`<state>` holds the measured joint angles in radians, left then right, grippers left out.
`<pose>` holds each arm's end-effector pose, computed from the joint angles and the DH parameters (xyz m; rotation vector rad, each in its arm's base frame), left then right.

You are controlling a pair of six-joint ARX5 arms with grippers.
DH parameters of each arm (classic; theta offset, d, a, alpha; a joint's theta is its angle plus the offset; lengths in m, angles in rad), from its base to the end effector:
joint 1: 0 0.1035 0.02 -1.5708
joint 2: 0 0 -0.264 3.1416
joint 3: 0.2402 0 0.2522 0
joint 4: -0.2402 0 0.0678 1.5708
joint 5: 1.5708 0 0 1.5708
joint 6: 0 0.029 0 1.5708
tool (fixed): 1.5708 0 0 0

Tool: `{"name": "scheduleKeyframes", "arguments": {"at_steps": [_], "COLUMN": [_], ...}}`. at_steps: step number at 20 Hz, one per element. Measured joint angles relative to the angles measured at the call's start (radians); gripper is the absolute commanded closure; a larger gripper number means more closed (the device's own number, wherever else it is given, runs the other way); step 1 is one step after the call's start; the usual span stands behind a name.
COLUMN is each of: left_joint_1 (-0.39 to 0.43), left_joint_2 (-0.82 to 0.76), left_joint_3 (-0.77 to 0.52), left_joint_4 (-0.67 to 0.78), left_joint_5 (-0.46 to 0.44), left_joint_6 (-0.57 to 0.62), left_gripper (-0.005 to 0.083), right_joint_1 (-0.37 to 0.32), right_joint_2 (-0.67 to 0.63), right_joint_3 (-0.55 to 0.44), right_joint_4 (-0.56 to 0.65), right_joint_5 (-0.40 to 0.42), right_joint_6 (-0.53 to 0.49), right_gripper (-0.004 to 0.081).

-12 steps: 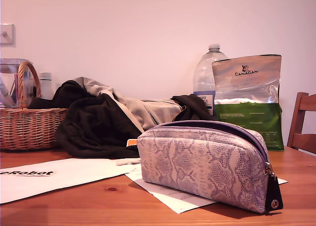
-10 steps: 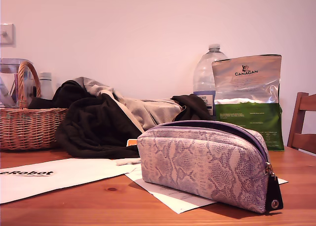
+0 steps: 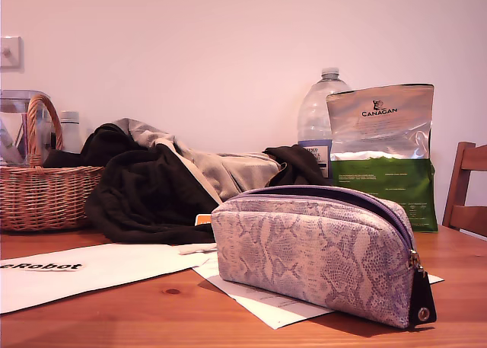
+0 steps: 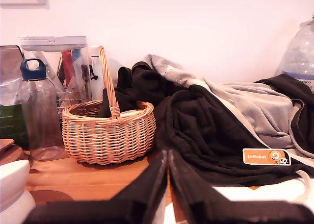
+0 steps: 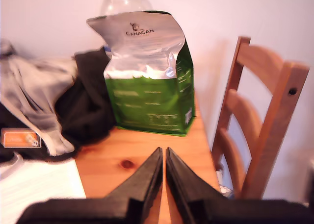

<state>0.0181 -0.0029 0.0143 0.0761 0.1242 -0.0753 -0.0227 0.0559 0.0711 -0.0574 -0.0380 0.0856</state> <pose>0.0961 -0.0019 0.1759 -0.0685 -0.0891 -0.1095 0.0971 -0.0011 0.1779 0.0869 0.0428 0.0135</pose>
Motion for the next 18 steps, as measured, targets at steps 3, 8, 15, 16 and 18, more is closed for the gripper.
{"name": "scheduleKeyframes", "arguments": {"at_steps": [3, 8, 15, 16, 18], "left_joint_1": [-0.002, -0.058, -0.165, -0.180, -0.211], "left_joint_2": [0.000, 0.000, 0.121, 0.159, 0.253], "left_joint_3": [0.001, 0.039, 0.117, 0.142, 0.195], "left_joint_4": [-0.005, -0.053, -0.122, -0.122, -0.121], "left_joint_5": [0.119, 0.329, 0.426, 0.445, 0.483], "left_joint_6": [-0.001, -0.001, -0.001, 0.003, 0.039], "left_gripper": [0.0797, 0.0797, 0.0797, 0.0797, 0.0797], "right_joint_1": [0.000, 0.058, 0.144, 0.154, 0.180], "right_joint_2": [0.000, 0.000, 0.010, 0.020, 0.028], "right_joint_3": [0.000, 0.058, 0.144, 0.144, 0.144], "right_joint_4": [0.002, -0.089, -0.243, -0.270, -0.313], "right_joint_5": [-0.084, -0.109, -0.109, -0.110, -0.114], "right_joint_6": [0.019, 0.045, 0.080, 0.101, 0.120], "right_gripper": [0.0783, 0.0783, 0.0783, 0.0783, 0.0783]}}
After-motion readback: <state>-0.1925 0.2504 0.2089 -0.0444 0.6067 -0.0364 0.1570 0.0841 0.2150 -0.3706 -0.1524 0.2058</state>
